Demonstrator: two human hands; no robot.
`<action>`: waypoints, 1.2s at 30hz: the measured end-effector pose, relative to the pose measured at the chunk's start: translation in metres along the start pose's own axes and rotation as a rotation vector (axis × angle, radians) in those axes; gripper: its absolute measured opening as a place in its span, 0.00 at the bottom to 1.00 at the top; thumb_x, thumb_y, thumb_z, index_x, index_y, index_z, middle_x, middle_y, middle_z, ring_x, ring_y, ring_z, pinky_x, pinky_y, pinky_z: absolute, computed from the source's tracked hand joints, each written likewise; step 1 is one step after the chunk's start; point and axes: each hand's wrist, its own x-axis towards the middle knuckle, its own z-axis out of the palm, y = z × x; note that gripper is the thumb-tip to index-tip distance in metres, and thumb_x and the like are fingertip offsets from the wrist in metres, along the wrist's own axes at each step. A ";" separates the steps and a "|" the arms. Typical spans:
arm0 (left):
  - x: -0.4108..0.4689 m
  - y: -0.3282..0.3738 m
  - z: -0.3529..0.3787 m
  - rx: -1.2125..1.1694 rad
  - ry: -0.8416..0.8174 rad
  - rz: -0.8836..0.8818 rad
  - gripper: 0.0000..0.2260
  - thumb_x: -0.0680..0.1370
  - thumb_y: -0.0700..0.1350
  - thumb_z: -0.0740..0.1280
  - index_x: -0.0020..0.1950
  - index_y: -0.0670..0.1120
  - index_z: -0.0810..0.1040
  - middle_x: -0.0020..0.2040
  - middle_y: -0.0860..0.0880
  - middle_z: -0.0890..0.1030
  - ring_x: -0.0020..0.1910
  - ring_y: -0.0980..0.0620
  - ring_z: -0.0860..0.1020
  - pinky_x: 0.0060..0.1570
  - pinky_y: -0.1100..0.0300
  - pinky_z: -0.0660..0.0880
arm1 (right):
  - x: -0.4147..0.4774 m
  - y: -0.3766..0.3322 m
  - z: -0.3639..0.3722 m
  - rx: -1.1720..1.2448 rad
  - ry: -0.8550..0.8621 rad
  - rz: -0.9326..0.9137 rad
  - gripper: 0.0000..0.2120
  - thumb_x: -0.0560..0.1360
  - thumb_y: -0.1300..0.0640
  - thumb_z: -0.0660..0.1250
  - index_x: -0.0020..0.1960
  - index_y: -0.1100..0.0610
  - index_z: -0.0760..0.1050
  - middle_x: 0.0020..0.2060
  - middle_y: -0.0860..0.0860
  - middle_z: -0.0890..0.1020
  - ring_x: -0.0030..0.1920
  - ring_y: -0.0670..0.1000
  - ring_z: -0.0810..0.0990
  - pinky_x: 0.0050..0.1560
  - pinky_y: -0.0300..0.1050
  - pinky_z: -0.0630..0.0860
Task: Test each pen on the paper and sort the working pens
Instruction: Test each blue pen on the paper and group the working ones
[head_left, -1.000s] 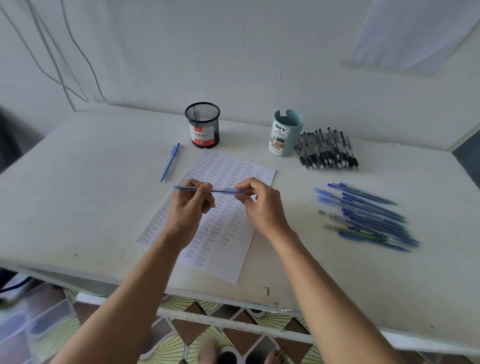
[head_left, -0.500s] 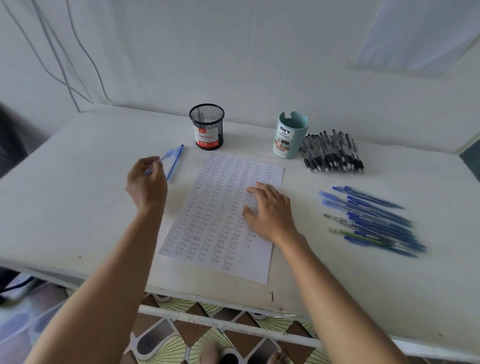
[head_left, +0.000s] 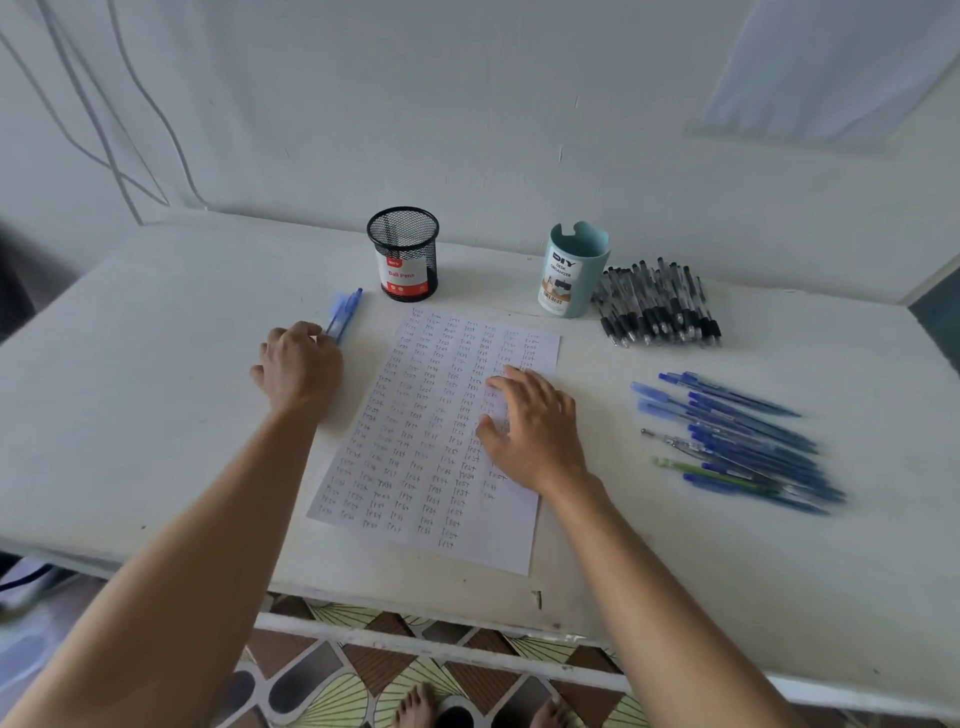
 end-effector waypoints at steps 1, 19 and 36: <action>-0.002 0.001 -0.001 0.011 0.008 0.003 0.18 0.81 0.47 0.59 0.68 0.47 0.76 0.68 0.42 0.72 0.70 0.41 0.67 0.69 0.46 0.59 | 0.000 0.000 -0.001 0.006 -0.004 0.000 0.30 0.73 0.41 0.54 0.73 0.50 0.68 0.77 0.49 0.64 0.78 0.51 0.57 0.74 0.54 0.53; -0.097 0.028 0.042 0.308 -0.270 0.663 0.21 0.82 0.56 0.57 0.74 0.52 0.68 0.76 0.51 0.67 0.76 0.49 0.60 0.75 0.49 0.53 | 0.010 0.073 -0.061 0.012 0.522 0.338 0.15 0.77 0.63 0.63 0.59 0.51 0.80 0.54 0.51 0.84 0.58 0.55 0.78 0.61 0.53 0.67; -0.098 0.026 0.044 0.292 -0.243 0.665 0.21 0.82 0.57 0.58 0.73 0.53 0.69 0.74 0.52 0.69 0.75 0.50 0.61 0.75 0.49 0.53 | 0.019 0.108 -0.080 -0.140 0.520 0.370 0.07 0.77 0.55 0.69 0.54 0.48 0.82 0.46 0.51 0.85 0.55 0.55 0.77 0.63 0.50 0.56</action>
